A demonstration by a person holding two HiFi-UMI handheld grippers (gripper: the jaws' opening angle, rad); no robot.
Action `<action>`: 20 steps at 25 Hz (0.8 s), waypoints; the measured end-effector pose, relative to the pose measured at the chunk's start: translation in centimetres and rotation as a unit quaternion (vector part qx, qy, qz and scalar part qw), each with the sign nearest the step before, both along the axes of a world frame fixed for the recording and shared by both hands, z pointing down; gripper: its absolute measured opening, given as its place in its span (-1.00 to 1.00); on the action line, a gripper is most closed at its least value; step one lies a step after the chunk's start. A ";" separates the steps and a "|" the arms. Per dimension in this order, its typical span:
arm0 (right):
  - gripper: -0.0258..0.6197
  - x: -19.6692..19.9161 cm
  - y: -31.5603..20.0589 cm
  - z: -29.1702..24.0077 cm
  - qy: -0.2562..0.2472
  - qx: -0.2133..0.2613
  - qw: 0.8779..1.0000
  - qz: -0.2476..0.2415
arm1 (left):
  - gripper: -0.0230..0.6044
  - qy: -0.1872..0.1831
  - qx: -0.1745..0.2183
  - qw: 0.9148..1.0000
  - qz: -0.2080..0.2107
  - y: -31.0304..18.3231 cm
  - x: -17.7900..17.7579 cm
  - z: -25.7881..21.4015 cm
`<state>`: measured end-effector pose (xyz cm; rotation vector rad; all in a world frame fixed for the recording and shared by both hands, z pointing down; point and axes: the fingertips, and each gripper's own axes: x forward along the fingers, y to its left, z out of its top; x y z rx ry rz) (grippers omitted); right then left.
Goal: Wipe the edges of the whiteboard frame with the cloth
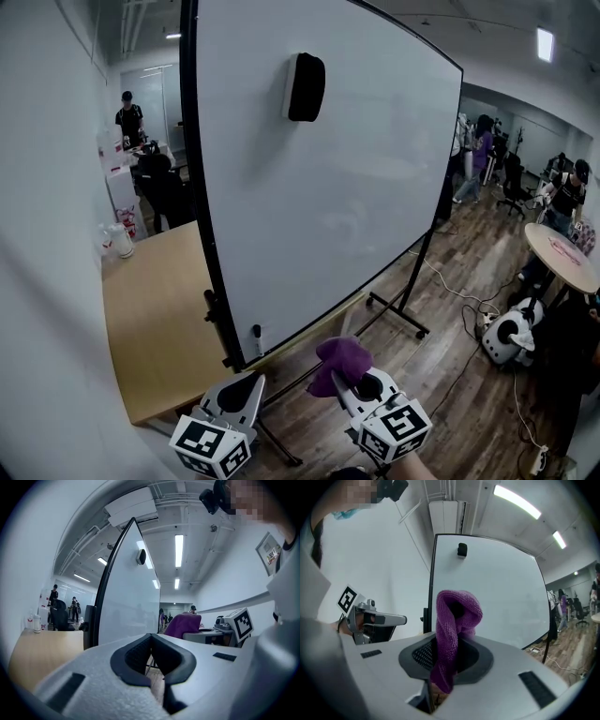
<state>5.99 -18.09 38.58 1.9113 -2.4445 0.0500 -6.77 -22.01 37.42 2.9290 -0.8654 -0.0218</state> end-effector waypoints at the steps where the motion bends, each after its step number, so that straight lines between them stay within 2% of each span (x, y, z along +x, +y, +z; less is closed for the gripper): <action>1: -0.72 0.3 0.1 -0.3 -0.004 0.004 1.000 0.002 | -0.87 0.000 0.001 1.000 -0.002 0.1 0.1 -0.1; 9: -0.71 3.0 2.0 -1.4 -0.008 0.014 1.000 -0.004 | -0.87 0.010 0.008 0.999 -0.031 1.6 1.3 -2.2; 13: -0.71 4.6 3.8 -1.9 0.004 0.011 1.000 -0.013 | -0.87 0.022 0.026 0.998 -0.054 2.6 2.0 -3.0; 20: -0.71 7.9 7.7 -2.4 0.015 0.011 1.000 -0.020 | -0.87 0.029 0.036 0.995 -0.084 6.2 3.9 -4.0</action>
